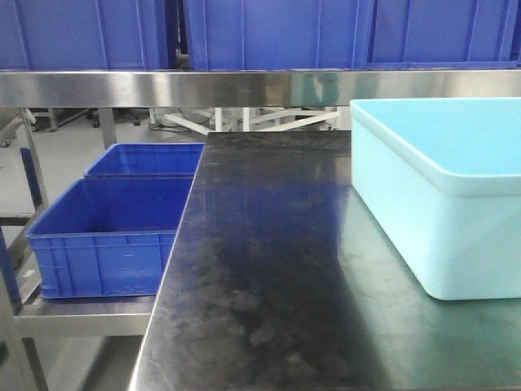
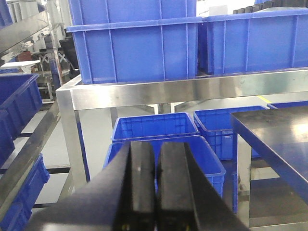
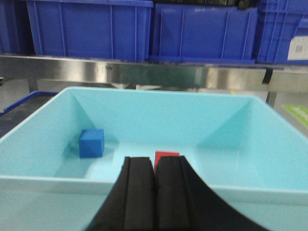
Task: Pick red cube and place on left shelf
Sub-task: 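Lower the right gripper into the light-blue tub above the red cube, then close the right gripper on the red cube and lift it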
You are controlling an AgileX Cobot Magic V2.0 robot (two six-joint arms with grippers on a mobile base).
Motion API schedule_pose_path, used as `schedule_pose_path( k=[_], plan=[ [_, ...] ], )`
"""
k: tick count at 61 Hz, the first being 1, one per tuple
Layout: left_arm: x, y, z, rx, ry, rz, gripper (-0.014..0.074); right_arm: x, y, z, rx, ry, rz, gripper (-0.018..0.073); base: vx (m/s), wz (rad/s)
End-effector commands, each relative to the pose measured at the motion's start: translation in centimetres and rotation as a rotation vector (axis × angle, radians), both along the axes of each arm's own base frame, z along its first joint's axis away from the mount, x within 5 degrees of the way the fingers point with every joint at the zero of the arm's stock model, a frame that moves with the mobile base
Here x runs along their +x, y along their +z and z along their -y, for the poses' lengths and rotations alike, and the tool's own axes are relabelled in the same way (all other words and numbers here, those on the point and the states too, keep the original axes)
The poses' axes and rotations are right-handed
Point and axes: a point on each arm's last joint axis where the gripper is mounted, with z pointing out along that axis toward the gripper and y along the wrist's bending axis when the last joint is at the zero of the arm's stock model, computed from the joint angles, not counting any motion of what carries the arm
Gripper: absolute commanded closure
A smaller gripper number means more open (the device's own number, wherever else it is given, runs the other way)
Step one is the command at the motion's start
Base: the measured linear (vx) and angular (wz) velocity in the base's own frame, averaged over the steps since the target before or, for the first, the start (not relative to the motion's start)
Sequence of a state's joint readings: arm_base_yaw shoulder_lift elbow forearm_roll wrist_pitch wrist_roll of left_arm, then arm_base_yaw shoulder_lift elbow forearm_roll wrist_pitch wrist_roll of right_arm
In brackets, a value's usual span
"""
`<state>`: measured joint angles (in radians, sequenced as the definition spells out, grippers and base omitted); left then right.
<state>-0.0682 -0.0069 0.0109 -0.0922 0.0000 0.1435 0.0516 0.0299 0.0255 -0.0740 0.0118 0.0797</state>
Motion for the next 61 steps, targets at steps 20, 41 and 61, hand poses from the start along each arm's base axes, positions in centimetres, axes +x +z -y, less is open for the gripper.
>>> schedule_pose_path(
  k=[20,41,61],
  plan=[
    [0.1,0.0,0.0,-0.009,0.003,0.053,0.0491,6.7,10.1,-0.4,0.007,0.006,-0.045,0.0510,0.00,0.00],
    [0.1,0.0,0.0,-0.009,0.003,0.053,0.0491,16.3,13.8,-0.7,-0.011,-0.018,-0.391,0.0177,-0.01,-0.04],
    [0.1,0.0,0.0,-0.009,0.003,0.053,0.0491,21.7,12.8,-0.9,-0.013,-0.034,-0.606,-0.0054,0.01,0.06]
  ],
)
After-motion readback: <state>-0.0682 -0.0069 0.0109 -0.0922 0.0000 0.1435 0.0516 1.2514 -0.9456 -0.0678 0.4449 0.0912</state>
